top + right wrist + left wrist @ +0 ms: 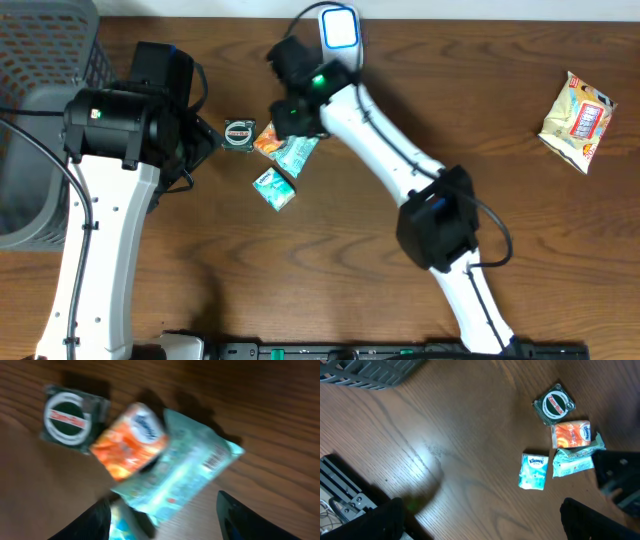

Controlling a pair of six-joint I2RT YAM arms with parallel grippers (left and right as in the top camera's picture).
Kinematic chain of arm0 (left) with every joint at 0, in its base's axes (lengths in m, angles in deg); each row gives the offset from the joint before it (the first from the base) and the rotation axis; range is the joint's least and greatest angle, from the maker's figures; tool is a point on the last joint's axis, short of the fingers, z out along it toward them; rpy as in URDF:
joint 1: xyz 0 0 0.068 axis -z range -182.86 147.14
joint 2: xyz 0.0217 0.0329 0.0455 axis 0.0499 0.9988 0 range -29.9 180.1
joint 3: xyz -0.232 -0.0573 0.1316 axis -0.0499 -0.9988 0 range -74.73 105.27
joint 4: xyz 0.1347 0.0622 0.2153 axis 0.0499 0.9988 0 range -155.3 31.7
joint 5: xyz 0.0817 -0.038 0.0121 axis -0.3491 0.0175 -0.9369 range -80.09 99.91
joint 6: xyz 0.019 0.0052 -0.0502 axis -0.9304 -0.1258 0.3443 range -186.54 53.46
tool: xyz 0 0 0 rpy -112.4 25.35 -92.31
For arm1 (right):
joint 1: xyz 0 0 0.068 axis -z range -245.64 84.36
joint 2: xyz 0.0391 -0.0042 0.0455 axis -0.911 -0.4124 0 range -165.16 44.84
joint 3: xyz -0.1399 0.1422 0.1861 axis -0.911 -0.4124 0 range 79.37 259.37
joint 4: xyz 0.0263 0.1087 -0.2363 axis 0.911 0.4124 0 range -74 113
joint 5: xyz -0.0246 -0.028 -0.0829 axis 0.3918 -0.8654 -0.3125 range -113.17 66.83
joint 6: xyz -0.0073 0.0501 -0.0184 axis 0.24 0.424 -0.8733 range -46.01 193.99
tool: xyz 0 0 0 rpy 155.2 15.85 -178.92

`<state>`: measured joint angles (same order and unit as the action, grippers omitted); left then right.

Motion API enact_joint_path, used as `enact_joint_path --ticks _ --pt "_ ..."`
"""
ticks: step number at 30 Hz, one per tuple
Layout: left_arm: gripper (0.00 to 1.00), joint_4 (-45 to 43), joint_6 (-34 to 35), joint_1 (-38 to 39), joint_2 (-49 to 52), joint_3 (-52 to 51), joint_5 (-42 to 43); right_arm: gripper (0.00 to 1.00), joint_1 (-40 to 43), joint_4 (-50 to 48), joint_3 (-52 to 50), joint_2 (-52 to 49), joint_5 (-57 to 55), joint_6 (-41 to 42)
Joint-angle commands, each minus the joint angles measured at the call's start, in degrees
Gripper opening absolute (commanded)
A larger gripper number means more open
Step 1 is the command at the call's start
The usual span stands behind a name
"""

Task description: Scan the item barcode

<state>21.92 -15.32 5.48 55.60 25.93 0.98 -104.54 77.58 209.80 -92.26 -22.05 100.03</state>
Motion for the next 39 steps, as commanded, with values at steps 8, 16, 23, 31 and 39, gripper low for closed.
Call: enact_joint_path --ticks 8,16,23,31,39 --pt "0.98 0.37 0.33 -0.28 0.13 -0.09 -0.33 0.63 -4.61 -0.39 -0.09 -5.42 -13.03 7.78" --pt "0.98 0.37 0.33 -0.28 0.13 -0.09 -0.35 0.47 -4.5 1.44 -0.09 -11.21 -13.0 7.76" --pt "0.98 0.37 0.33 -0.28 0.13 -0.09 -0.33 0.27 -4.02 6.32 -0.04 -9.18 -13.07 7.76" --pt "0.98 0.37 0.33 -0.28 0.13 -0.09 -0.35 0.07 -1.88 14.4 -0.04 -4.55 -12.96 7.54" --pt "0.98 0.37 0.33 -0.28 0.13 -0.09 -0.35 0.04 3.91 14.71 -0.04 -3.04 7.1 -4.66"
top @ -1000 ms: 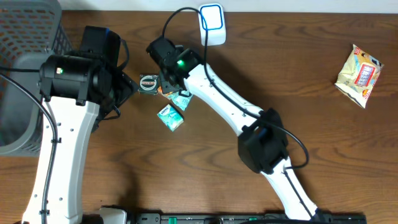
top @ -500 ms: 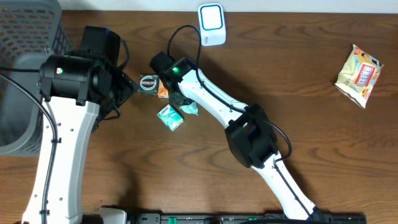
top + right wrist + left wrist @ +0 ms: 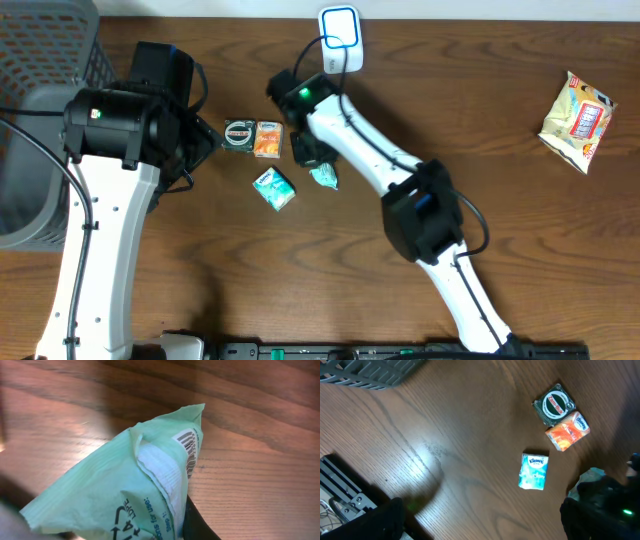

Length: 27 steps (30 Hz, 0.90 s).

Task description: Scan the item barcode

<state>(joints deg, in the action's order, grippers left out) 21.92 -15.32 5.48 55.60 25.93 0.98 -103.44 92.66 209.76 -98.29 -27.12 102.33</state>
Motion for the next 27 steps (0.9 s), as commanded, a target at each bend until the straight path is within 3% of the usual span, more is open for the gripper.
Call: enact_joint_path --ticks 1,10,19,23,27 --pt "0.97 0.37 0.33 -0.28 0.13 -0.09 -0.35 0.03 3.8 -0.5 0.0 2.99 15.96 -8.41" --pt "0.98 0.37 0.33 -0.28 0.13 -0.09 -0.35 0.09 14.71 0.46 -0.26 2.97 52.76 -25.22" --pt "0.98 0.37 0.33 -0.28 0.13 -0.09 -0.35 0.1 20.35 -4.48 -15.65 2.97 55.3 -26.71" --pt "0.98 0.37 0.33 -0.28 0.13 -0.09 -0.35 0.29 22.62 -6.14 -21.16 2.97 54.58 -26.05" --pt "0.98 0.37 0.33 -0.28 0.13 -0.09 -0.35 0.39 26.16 -2.58 -19.89 3.02 50.25 -26.03"
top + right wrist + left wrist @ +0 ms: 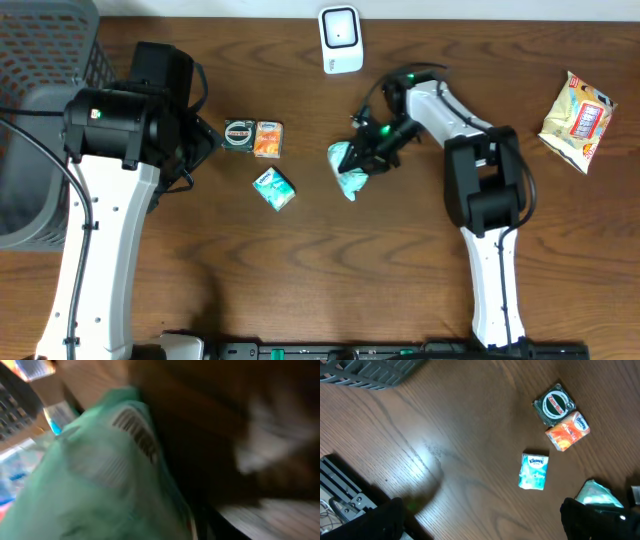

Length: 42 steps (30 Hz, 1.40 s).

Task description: Scan the item barcode

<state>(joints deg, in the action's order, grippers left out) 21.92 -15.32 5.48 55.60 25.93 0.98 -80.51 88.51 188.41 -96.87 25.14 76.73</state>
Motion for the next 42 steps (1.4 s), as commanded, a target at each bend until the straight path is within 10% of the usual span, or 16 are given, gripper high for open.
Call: enact_joint_path --ticks 1,11,27,29,34,42 --pt "0.97 0.37 0.33 -0.28 0.13 -0.09 -0.35 0.43 4.07 3.21 2.54 1.6 -3.63 -0.46" --pt "0.98 0.37 0.33 -0.28 0.13 -0.09 -0.35 0.54 6.56 17.77 14.84 1.66 -14.53 -5.95" --pt "0.98 0.37 0.33 -0.28 0.13 -0.09 -0.35 0.59 -4.61 6.08 5.35 1.64 -24.87 1.55" --pt "0.98 0.37 0.33 -0.28 0.13 -0.09 -0.35 0.54 -5.05 4.96 3.98 1.64 -24.94 2.08" --pt "0.98 0.37 0.33 -0.28 0.13 -0.09 -0.35 0.01 -5.81 3.78 1.66 1.64 -23.85 3.02" --pt "0.98 0.37 0.33 -0.28 0.13 -0.09 -0.35 0.01 -4.04 14.32 5.86 2.01 -0.59 -2.43"
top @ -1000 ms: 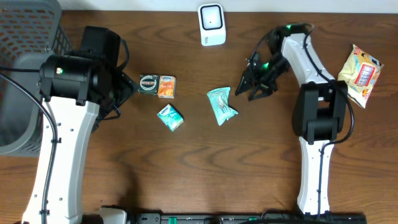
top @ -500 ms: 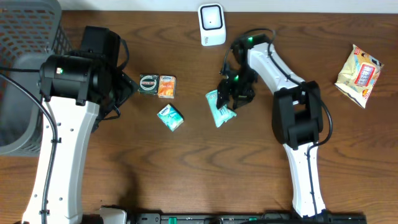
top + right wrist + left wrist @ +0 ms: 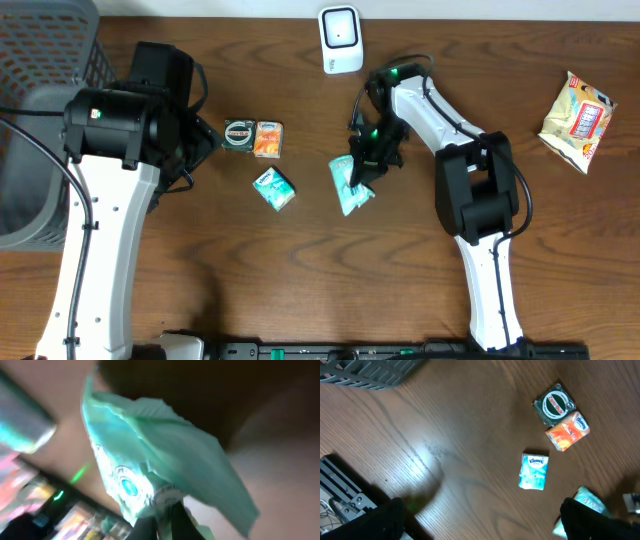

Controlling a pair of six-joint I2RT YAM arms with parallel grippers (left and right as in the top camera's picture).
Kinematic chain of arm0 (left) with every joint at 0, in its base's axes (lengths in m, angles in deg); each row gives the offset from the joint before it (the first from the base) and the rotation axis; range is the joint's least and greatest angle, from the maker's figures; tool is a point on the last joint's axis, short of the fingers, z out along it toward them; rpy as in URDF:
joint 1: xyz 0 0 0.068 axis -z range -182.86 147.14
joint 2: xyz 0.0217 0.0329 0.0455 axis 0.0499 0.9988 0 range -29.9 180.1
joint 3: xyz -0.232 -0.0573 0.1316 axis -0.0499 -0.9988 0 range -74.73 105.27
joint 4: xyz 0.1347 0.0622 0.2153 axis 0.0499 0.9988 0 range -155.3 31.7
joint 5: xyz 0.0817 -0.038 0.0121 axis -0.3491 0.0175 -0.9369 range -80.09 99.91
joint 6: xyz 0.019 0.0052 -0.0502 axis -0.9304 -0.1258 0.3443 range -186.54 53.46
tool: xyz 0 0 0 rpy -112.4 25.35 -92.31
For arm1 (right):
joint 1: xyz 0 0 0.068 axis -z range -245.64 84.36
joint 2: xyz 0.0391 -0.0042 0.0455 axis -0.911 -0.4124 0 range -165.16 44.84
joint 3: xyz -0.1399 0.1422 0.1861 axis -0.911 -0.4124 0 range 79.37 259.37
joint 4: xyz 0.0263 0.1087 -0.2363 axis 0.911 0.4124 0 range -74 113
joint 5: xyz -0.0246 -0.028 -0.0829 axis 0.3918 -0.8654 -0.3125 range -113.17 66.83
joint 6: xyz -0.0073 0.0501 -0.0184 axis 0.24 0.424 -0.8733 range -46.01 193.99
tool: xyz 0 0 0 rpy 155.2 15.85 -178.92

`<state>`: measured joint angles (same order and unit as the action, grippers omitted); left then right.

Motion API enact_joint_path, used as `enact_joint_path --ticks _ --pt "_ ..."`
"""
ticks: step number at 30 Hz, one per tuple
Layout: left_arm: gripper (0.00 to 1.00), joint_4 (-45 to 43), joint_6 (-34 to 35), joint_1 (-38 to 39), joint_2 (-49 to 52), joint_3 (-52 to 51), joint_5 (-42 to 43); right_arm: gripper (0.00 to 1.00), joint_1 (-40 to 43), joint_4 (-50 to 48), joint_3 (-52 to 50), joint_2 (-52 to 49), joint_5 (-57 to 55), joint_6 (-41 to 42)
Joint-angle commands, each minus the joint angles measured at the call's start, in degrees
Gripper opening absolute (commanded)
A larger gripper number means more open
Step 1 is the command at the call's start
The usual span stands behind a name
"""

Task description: Scan the item barcode

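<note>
A pale green packet point(image 3: 349, 186) hangs in the middle of the table, with my right gripper point(image 3: 366, 163) shut on its edge. The right wrist view shows the green packet point(image 3: 160, 460) filling the frame and the right gripper point(image 3: 167, 520) pinching it at the bottom; no barcode shows there. The white barcode scanner point(image 3: 339, 27) stands at the back edge, apart from the packet. My left gripper point(image 3: 480, 520) stands open high above bare wood at the left, with nothing between its fingers. A corner of the packet point(image 3: 582, 502) shows in the left wrist view.
A dark square tin point(image 3: 239, 133), an orange tissue pack point(image 3: 267, 139) and a teal tissue pack point(image 3: 273, 188) lie left of centre. A yellow snack bag point(image 3: 577, 108) lies at the far right. A grey basket point(image 3: 45, 60) stands at the far left.
My right gripper has turned and shifted slightly down with the green packet. The packet now hangs below the gripper instead of to its left, its printed face toward the wrist camera. The left arm is unchanged.
My right gripper was open over the packets beside the tin. Then it was shut on the green packet, just right of the pile. Then it held the packet in the middle of the table, barcode toward its camera, and now holds it turned.
</note>
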<state>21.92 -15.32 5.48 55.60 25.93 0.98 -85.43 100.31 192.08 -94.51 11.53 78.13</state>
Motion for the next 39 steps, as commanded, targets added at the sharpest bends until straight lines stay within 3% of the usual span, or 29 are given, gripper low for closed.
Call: enact_joint_path --ticks 1,4,6,11,20,26,31,35,39 --pt "0.98 0.37 0.33 -0.28 0.13 -0.09 -0.35 0.01 1.4 4.7 2.93 -0.35 16.94 -5.33" --pt "0.98 0.37 0.33 -0.28 0.13 -0.09 -0.35 0.01 3.23 13.07 3.98 -0.35 27.76 -5.7" --pt "0.98 0.37 0.33 -0.28 0.13 -0.09 -0.35 0.01 4.02 13.22 3.65 -0.35 31.85 -3.34" --pt "0.98 0.37 0.33 -0.28 0.13 -0.09 -0.35 0.01 4.59 13.22 3.63 -0.35 35.69 10.49" --pt "0.98 0.37 0.33 -0.28 0.13 -0.09 -0.35 0.01 4.24 13.22 3.63 1.01 54.84 11.82" --pt "0.98 0.37 0.33 -0.28 0.13 -0.09 -0.35 0.01 4.33 13.2 3.63 3.3 54.84 15.65" --pt "0.98 0.37 0.33 -0.28 0.13 -0.09 -0.33 0.01 4.39 13.05 3.63 3.72 53.2 12.79" --pt "0.98 0.37 0.33 -0.28 0.13 -0.09 -0.35 0.01 4.26 5.53 3.63 3.72 42.64 11.67" --pt "0.98 0.37 0.33 -0.28 0.13 -0.09 -0.35 0.01 2.47 -6.16 3.63 3.69 23.98 12.2"
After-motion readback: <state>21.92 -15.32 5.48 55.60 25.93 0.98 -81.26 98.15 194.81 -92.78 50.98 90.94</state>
